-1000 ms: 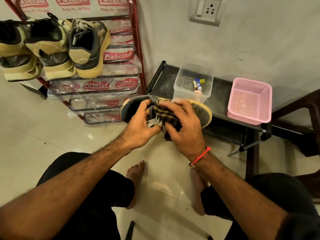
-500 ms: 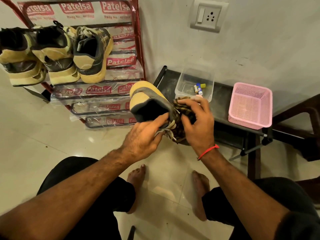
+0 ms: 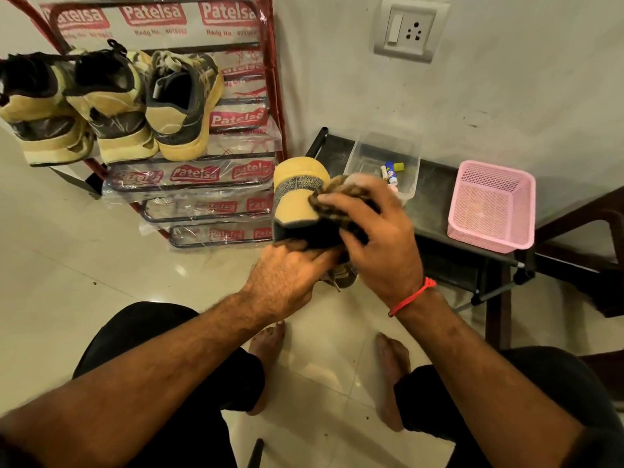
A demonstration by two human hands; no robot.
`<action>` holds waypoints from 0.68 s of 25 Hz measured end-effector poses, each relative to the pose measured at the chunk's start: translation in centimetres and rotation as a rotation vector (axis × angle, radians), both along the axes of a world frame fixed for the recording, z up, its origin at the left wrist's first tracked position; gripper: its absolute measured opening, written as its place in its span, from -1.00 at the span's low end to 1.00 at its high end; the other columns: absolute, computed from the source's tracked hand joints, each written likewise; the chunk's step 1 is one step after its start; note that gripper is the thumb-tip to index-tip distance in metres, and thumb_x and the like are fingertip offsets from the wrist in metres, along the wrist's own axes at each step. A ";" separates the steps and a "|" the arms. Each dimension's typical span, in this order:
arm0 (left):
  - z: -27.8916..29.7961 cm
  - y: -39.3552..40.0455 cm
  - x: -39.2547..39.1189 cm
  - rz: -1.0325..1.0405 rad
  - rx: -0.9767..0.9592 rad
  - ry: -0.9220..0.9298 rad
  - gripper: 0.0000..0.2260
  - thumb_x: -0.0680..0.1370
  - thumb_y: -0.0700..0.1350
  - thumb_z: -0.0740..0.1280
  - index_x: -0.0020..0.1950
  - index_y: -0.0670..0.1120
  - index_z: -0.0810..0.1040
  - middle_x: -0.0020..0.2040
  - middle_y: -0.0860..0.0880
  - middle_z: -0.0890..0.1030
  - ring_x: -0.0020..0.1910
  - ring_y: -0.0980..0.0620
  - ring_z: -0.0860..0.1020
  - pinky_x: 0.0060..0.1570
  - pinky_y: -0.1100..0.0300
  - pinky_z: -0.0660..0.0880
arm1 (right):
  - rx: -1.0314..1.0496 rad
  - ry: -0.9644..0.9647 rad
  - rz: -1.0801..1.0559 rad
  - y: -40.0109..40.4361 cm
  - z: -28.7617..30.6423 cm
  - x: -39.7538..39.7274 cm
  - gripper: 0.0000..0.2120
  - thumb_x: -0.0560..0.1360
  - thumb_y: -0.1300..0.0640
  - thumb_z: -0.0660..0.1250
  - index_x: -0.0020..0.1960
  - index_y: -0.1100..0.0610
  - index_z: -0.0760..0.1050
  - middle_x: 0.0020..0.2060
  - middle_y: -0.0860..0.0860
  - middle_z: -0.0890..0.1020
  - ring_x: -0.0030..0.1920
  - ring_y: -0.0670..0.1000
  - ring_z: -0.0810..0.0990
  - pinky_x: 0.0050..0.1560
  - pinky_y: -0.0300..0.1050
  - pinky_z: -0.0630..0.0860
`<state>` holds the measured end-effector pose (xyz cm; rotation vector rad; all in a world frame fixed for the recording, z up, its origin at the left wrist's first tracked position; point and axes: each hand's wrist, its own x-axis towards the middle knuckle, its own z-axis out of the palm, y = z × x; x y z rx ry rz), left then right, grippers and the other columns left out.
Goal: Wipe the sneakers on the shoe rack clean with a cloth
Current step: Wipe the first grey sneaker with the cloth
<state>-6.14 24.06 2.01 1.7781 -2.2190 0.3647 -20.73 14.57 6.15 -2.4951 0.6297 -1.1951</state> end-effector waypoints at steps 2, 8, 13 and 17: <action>-0.5 0.1 0.3 0.007 0.008 -0.022 -0.63 0.40 -0.25 0.30 0.21 -0.09 0.50 -0.14 -0.11 0.71 -0.21 -0.18 0.65 -0.35 0.06 0.59 | 0.036 -0.031 0.024 -0.3 0.6 -0.2 -0.65 0.43 0.36 0.39 0.20 0.20 0.64 0.18 0.24 0.54 0.23 0.22 0.53 0.23 0.16 0.53; 0.6 0.1 -0.4 0.038 0.129 -0.034 -0.60 0.15 -0.34 0.55 -0.03 -0.23 0.66 -0.24 -0.20 0.68 -0.37 -0.21 0.64 -0.48 0.12 0.52 | -0.178 0.139 0.146 1.0 0.1 0.9 -0.77 0.53 0.24 0.36 0.16 0.20 0.66 0.19 0.18 0.58 0.11 0.21 0.57 0.11 0.14 0.55; 0.2 -0.2 -1.6 0.080 0.088 -0.121 -0.65 0.24 -0.37 0.49 0.01 -0.16 0.68 -0.17 -0.15 0.67 -0.26 -0.14 0.64 -0.32 0.14 0.48 | -0.124 0.105 0.158 1.2 0.5 0.8 -0.73 0.50 0.28 0.37 0.18 0.18 0.65 0.19 0.22 0.58 0.20 0.21 0.54 0.22 0.15 0.50; 0.1 -0.4 -2.2 0.030 0.099 -0.225 -0.59 0.17 -0.27 0.63 -0.01 -0.14 0.70 -0.21 -0.12 0.68 -0.25 -0.11 0.65 -0.25 0.14 0.55 | -0.187 0.246 0.163 0.8 0.5 1.3 -0.71 0.50 0.18 0.33 0.19 0.06 0.65 0.22 0.12 0.60 0.14 0.25 0.56 0.09 0.22 0.48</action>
